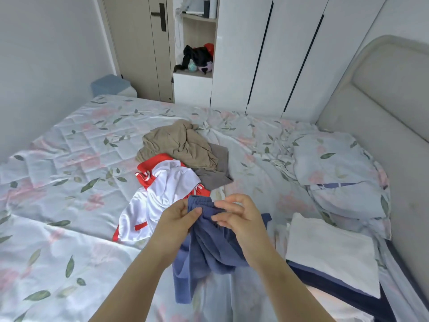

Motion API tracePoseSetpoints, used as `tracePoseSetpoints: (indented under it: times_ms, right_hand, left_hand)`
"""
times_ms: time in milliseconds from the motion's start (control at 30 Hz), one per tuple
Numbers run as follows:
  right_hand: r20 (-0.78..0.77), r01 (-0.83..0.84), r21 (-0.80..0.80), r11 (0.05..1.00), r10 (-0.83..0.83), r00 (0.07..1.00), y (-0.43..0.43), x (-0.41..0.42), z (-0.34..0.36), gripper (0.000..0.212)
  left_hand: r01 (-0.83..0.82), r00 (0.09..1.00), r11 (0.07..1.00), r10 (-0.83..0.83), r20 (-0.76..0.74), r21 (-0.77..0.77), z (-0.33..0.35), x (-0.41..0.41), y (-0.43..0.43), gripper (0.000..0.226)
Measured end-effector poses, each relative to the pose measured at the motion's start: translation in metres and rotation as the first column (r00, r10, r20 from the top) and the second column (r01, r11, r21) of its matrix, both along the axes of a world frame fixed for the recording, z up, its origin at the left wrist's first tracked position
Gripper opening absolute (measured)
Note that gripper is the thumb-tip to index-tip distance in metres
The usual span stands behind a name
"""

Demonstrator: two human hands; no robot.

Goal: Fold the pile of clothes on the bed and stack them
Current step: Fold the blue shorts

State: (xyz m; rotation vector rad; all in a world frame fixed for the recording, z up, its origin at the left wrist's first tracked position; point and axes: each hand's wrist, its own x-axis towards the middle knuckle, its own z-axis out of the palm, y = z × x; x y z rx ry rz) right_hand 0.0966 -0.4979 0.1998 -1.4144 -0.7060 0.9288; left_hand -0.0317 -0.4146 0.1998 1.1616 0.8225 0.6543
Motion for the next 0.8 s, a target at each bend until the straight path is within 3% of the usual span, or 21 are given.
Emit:
tracePoseSetpoints:
  times_ms: [67, 133, 233, 333, 433, 533, 667, 733, 800]
  right_hand:
    - [0.301, -0.017, -0.031, 0.999, 0.025, 0.953, 0.005, -0.001, -0.004, 0.041]
    - [0.520, -0.107, -0.096, 0.990, 0.141, 0.842, 0.013, -0.008, -0.006, 0.034]
    - [0.639, -0.135, -0.182, 0.974, 0.221, 0.737, 0.024, -0.016, -0.013, 0.023]
    - [0.533, -0.112, -0.230, 0.967, 0.221, 0.817, 0.027, -0.019, -0.014, 0.024]
    - [0.433, -0.084, -0.240, 0.967, 0.184, 0.882, 0.030, -0.019, -0.007, 0.029]
    - [0.354, -0.008, -0.100, 0.995, 0.043, 0.934, 0.034, -0.019, 0.011, 0.017]
    - [0.253, 0.088, 0.044, 0.995, -0.097, 0.963, 0.040, -0.021, 0.036, 0.029]
    - [0.245, 0.124, 0.080, 0.989, -0.140, 0.959, 0.043, -0.019, 0.048, 0.031]
    - [0.243, 0.139, 0.104, 0.985, -0.161, 0.957, 0.045, -0.017, 0.061, 0.030]
  left_hand:
    - [0.046, 0.998, 0.999, -0.047, 0.036, 0.013, 0.001, -0.012, 0.009, 0.017]
    - [0.108, 0.989, 0.994, -0.108, 0.096, 0.011, 0.004, -0.021, 0.018, 0.018]
    - [0.157, 0.974, 0.987, -0.159, 0.162, 0.022, 0.011, -0.034, 0.033, 0.026]
    - [0.147, 0.969, 0.989, -0.149, 0.198, 0.026, 0.014, -0.048, 0.045, 0.029]
    - [0.125, 0.981, 0.987, -0.138, 0.135, 0.102, 0.016, -0.060, 0.055, 0.033]
    - [0.103, 0.992, 0.974, -0.114, 0.046, 0.203, 0.013, -0.063, 0.067, 0.027]
    - [0.124, 0.992, 0.944, -0.129, -0.002, 0.305, 0.021, -0.059, 0.079, 0.021]
    - [0.206, 0.977, 0.921, -0.212, -0.018, 0.331, 0.028, -0.056, 0.084, 0.036]
    - [0.192, 0.981, 0.908, -0.187, -0.050, 0.373, 0.036, -0.050, 0.090, 0.038]
